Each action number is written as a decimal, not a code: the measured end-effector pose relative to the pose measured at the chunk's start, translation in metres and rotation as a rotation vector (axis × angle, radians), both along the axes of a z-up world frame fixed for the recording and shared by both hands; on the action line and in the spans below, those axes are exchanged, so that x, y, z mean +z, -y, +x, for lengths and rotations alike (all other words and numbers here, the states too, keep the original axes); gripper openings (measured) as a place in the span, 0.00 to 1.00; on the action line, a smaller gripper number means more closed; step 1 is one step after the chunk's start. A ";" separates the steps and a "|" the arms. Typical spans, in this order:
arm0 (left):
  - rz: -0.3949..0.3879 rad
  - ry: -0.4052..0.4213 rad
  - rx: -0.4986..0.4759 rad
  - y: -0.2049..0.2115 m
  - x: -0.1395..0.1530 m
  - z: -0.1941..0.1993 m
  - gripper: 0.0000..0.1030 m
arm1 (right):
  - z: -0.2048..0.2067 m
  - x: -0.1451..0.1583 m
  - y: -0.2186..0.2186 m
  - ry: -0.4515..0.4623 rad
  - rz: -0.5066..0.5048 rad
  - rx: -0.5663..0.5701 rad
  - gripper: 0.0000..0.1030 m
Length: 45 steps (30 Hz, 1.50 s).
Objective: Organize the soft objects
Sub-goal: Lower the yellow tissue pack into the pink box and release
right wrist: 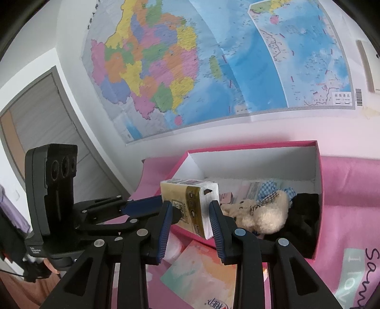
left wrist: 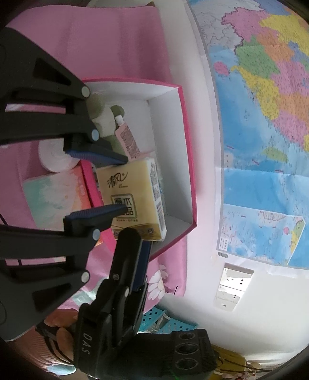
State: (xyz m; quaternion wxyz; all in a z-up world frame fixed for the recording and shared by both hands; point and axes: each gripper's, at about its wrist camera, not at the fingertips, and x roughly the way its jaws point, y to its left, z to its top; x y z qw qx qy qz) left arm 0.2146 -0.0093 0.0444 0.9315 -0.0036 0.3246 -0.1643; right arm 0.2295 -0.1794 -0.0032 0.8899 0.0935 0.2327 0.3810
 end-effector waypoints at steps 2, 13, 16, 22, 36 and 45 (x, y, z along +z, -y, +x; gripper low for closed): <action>0.007 0.001 0.002 0.001 0.001 0.003 0.35 | 0.001 0.000 0.000 -0.003 0.004 -0.003 0.32; 0.018 -0.016 0.013 0.002 -0.002 0.019 0.35 | 0.019 -0.001 -0.002 -0.026 0.009 -0.019 0.32; 0.025 -0.019 0.017 0.003 -0.003 0.022 0.35 | 0.024 -0.002 -0.003 -0.031 0.011 -0.022 0.32; 0.032 -0.027 0.020 0.004 -0.004 0.029 0.35 | 0.033 -0.003 -0.002 -0.041 0.018 -0.030 0.32; 0.042 -0.060 0.044 0.006 -0.010 0.045 0.35 | 0.050 -0.004 -0.006 -0.057 0.011 -0.050 0.32; 0.050 -0.090 0.055 0.006 -0.014 0.059 0.35 | 0.065 -0.006 -0.014 -0.077 -0.004 -0.063 0.32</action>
